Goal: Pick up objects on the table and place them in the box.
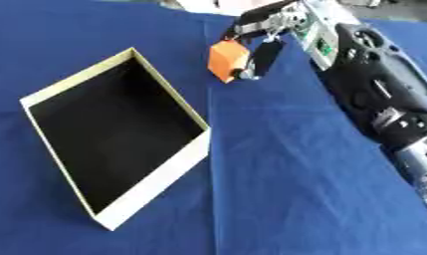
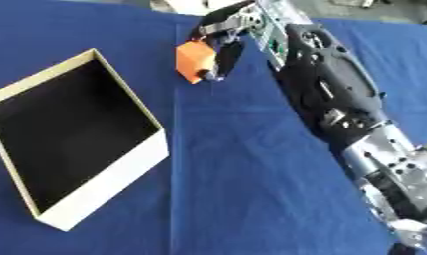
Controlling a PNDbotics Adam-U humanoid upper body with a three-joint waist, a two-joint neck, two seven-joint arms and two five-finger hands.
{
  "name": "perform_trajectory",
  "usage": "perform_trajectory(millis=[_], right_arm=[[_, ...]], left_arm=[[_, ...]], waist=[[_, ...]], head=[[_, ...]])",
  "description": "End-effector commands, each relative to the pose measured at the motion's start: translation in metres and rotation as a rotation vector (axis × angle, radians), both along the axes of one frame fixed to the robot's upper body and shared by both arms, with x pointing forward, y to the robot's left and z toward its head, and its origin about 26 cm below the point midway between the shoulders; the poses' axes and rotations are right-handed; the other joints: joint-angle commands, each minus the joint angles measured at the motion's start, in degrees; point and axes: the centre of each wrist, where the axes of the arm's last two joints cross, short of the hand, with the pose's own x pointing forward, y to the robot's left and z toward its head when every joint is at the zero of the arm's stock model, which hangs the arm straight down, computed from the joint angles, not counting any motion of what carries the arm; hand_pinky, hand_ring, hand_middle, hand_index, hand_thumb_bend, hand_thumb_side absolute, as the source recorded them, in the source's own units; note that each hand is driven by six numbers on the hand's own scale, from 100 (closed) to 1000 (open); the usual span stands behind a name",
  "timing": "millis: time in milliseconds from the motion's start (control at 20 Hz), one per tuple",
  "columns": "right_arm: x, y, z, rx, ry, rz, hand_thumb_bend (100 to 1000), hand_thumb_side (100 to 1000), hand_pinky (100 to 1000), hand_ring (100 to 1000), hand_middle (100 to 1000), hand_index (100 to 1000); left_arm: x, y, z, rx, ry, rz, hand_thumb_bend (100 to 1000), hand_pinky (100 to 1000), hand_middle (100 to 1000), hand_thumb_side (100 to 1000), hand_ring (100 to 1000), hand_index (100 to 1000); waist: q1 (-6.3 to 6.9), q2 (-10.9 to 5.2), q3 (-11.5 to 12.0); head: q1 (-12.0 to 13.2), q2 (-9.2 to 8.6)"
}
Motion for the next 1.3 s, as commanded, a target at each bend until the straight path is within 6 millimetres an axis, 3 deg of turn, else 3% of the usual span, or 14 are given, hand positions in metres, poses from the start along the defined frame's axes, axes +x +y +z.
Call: perform_trajectory(millis=[50,200,650,950,1000,1050,1300], right_arm=[[-0.008,-0.005,0.020,0.067,-0.117,0.024,100,100,675,617,375,506],[-0.011,-0.002,0.026,0.104,-0.148,0.048,100,100,668,607,367,447],[-0.036,0.011,0.059,0.153,-0.159,0.131,100,100,635,590,361,441],[-0.063,0.039,0.071,0.193,-0.098,0.256,100,100,615,581,353,446],[-0.067,0.043,0.071,0.197,-0.083,0.269,100,179,612,581,355,449],[-0.070,0.048,0.071,0.194,-0.065,0.285,100,100,611,582,356,449],[-0.091,0.080,0.065,0.179,0.011,0.361,100,100,604,582,355,450]], left_arm=[[-0.003,0.001,0.007,0.025,-0.019,-0.003,100,446,477,717,430,652],[-0.003,0.002,0.007,0.026,-0.016,-0.002,100,446,477,715,430,653],[-0.004,0.003,0.006,0.026,-0.008,-0.003,100,448,478,714,432,653],[-0.003,0.003,0.006,0.020,-0.008,-0.008,100,450,480,707,436,654],[-0.003,0.003,0.006,0.018,-0.008,-0.009,100,451,481,739,437,655],[-0.003,0.002,0.006,0.016,-0.008,-0.012,100,451,481,706,437,655],[-0.003,0.001,0.006,0.005,-0.008,-0.024,100,452,483,700,441,656]], waist=[[0.32,-1.47,0.06],[0.43,-1.71,-0.12],[0.79,-3.01,-1.26],[1.37,-4.68,-2.15],[1.41,-4.84,-2.22],[1.51,-5.18,-2.33],[1.91,-6.62,-2.40]], head=[[-0.12,-0.44],[-0.07,-0.09],[0.28,1.21],[0.68,2.71],[0.77,2.84],[0.94,3.15],[1.26,4.40]])
